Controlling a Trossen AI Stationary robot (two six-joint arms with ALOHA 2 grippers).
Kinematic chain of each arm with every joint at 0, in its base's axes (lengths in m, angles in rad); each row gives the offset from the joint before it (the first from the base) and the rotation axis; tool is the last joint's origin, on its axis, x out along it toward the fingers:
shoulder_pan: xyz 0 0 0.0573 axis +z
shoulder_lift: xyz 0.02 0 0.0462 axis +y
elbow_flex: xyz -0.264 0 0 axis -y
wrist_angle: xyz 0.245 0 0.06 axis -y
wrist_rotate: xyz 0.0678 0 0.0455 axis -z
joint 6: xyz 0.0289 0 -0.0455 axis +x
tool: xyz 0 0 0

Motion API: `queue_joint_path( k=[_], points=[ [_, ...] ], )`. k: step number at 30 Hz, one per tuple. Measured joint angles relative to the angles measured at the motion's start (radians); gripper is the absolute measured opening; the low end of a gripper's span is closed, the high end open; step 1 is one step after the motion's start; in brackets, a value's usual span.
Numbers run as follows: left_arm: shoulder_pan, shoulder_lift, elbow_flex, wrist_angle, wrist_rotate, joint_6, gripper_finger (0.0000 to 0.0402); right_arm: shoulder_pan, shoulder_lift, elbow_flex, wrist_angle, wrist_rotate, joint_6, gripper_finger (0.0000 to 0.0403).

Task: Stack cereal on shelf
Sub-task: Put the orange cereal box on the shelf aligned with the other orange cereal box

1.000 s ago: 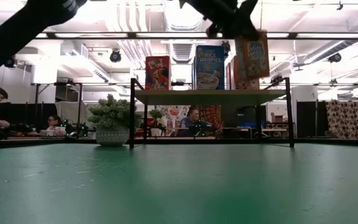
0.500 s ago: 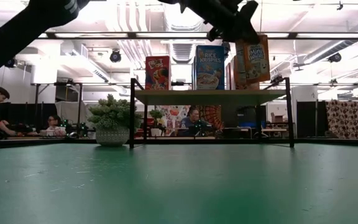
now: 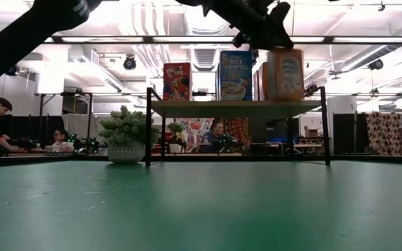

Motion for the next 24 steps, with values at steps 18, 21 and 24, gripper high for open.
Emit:
queue_joint_path(
  k=[18, 21, 24],
  points=[
    [-0.022, -0.040, 0.015, -0.051, 0.000, 0.019, 0.0201, 0.000, 0.001, 0.000, -0.003, 0.000, 0.005, 0.0185],
    [-0.042, -0.064, 0.013, -0.075, 0.000, 0.044, 0.0201, 0.000, 0.002, 0.000, -0.002, 0.001, 0.005, 0.0185],
    [-0.065, -0.092, 0.013, -0.112, -0.001, 0.074, 0.0201, 0.000, 0.002, 0.000, -0.002, 0.002, 0.006, 0.0185]
  ],
)
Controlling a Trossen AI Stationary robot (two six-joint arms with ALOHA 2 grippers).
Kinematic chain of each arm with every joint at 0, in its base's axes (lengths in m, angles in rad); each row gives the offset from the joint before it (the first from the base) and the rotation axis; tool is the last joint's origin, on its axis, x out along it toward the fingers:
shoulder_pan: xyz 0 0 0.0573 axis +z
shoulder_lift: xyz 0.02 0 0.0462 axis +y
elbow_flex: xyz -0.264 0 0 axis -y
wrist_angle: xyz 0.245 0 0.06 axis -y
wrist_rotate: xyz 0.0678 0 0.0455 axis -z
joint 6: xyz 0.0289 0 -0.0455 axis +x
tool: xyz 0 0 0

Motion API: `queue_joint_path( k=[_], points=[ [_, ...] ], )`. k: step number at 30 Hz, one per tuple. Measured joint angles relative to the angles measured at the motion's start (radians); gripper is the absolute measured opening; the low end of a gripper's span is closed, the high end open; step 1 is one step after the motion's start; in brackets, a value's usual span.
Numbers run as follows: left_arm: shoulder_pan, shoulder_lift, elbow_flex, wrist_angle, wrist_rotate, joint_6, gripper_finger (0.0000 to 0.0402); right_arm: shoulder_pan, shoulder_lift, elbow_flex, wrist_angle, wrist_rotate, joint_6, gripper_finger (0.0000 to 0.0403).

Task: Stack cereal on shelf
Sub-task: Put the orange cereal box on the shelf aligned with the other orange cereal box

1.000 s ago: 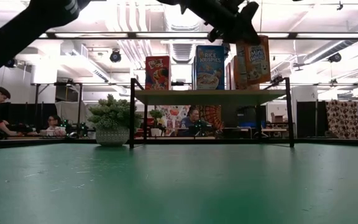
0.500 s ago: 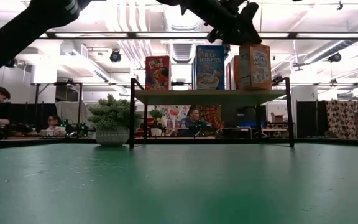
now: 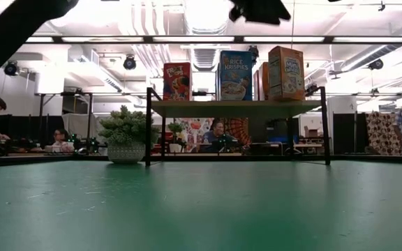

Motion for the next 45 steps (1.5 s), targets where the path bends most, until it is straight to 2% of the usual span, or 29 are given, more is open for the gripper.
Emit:
queue_joint_path(
  k=[10, 14, 18, 23, 27, 33, 39, 45],
  points=[
    [-0.087, -0.151, -0.008, -0.198, -0.017, 0.023, 0.0201, -0.001, 0.002, -0.003, 0.019, 0.012, 0.008, 0.0185],
    [-0.121, -0.202, -0.018, -0.297, -0.082, 0.004, 0.0201, -0.001, 0.017, -0.006, 0.039, 0.098, 0.034, 0.0185],
    [-0.159, -0.255, -0.079, -0.340, -0.086, -0.029, 0.0201, -0.001, 0.041, -0.007, 0.048, 0.224, 0.059, 0.0185],
    [-0.210, -0.375, -0.283, -0.272, -0.138, -0.057, 0.0201, -0.001, 0.073, -0.007, 0.096, 0.383, 0.088, 0.0185],
    [-0.250, -0.503, -0.522, -0.125, -0.206, -0.077, 0.0201, -0.001, 0.094, -0.007, 0.114, 0.472, 0.135, 0.0185],
    [-0.288, -0.692, -0.836, 0.092, -0.217, -0.086, 0.0201, -0.003, 0.113, 0.023, 0.111, 0.676, 0.226, 0.0185],
    [-0.290, -0.833, -1.060, 0.238, -0.218, -0.107, 0.0201, -0.020, 0.153, 0.151, 0.036, 0.706, 0.229, 0.0185],
    [-0.290, -0.919, -1.202, 0.356, -0.218, -0.112, 0.0201, -0.093, 0.242, 0.376, -0.223, 0.706, 0.233, 0.0185]
  ],
)
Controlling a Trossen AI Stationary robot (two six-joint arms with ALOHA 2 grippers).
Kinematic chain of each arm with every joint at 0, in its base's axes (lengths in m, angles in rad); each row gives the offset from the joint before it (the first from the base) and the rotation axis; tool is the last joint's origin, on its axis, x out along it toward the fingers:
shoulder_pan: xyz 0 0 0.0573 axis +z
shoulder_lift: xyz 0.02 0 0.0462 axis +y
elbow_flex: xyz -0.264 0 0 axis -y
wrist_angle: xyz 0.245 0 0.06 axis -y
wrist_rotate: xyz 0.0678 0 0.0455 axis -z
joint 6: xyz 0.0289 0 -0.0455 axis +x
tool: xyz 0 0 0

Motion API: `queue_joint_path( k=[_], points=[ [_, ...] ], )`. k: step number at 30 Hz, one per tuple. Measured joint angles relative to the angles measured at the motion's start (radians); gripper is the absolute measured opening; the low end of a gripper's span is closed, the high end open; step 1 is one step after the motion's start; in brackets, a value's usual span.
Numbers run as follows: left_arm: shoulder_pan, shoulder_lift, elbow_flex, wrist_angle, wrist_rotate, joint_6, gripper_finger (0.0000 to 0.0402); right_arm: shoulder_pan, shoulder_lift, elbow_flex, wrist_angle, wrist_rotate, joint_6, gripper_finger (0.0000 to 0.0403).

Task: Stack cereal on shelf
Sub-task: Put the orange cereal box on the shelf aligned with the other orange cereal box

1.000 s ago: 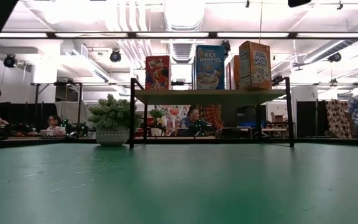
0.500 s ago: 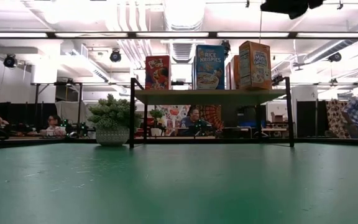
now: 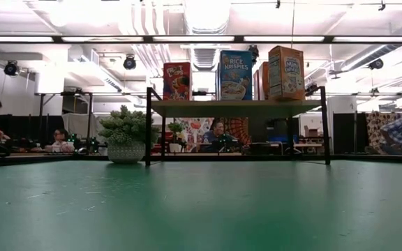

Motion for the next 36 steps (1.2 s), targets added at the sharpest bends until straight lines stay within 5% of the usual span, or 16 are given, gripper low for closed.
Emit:
queue_joint_path(
  k=[9, 16, 25, 36],
  points=[
    [0.000, -0.029, -0.043, 0.019, 0.000, -0.002, 0.0201, -0.153, 0.190, 0.312, -0.435, -0.008, 0.038, 0.0184],
    [0.000, -0.027, -0.042, 0.018, 0.000, -0.012, 0.0201, -0.173, 0.255, 0.310, -0.606, -0.038, 0.065, 0.0146],
    [0.000, -0.028, -0.042, 0.015, 0.000, -0.015, 0.0201, -0.174, 0.248, 0.143, -0.570, 0.004, 0.087, 0.0017],
    [0.000, -0.027, -0.042, 0.015, 0.000, -0.015, 0.0201, -0.221, 0.235, -0.034, -0.269, 0.029, -0.013, 0.0013]
  ],
)
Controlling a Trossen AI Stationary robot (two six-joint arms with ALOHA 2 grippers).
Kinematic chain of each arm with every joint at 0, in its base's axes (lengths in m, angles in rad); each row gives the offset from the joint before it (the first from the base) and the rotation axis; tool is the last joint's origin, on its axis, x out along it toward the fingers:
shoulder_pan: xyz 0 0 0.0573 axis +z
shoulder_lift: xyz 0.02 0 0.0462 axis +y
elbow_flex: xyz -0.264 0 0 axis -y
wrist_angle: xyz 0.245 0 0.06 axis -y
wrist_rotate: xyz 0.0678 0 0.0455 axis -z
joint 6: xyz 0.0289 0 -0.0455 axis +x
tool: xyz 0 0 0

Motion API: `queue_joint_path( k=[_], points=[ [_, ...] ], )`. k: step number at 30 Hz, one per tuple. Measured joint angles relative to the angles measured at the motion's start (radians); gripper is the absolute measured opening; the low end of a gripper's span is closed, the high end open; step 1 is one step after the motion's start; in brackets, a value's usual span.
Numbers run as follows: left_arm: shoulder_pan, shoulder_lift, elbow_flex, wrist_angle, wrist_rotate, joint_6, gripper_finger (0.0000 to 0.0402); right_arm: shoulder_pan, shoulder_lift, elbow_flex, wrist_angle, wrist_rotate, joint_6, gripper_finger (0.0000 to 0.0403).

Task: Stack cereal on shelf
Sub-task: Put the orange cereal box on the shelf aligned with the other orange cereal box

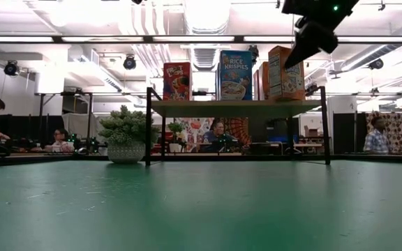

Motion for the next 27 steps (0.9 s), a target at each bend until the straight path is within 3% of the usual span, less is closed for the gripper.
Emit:
queue_joint_path(
  k=[13, 22, 27],
  points=[
    [0.000, 0.000, 0.000, 0.000, 0.000, 0.000, 0.0201, -0.042, 0.000, -0.009, 0.112, -0.002, -0.041, 0.0013],
    [0.000, 0.001, 0.000, -0.008, 0.000, 0.001, 0.0201, -0.032, 0.000, 0.013, -0.068, -0.032, 0.058, 0.0013],
    [0.000, 0.001, 0.000, -0.010, 0.000, 0.012, 0.0201, -0.054, 0.000, -0.006, -0.065, -0.028, 0.046, 0.0013]
  ],
)
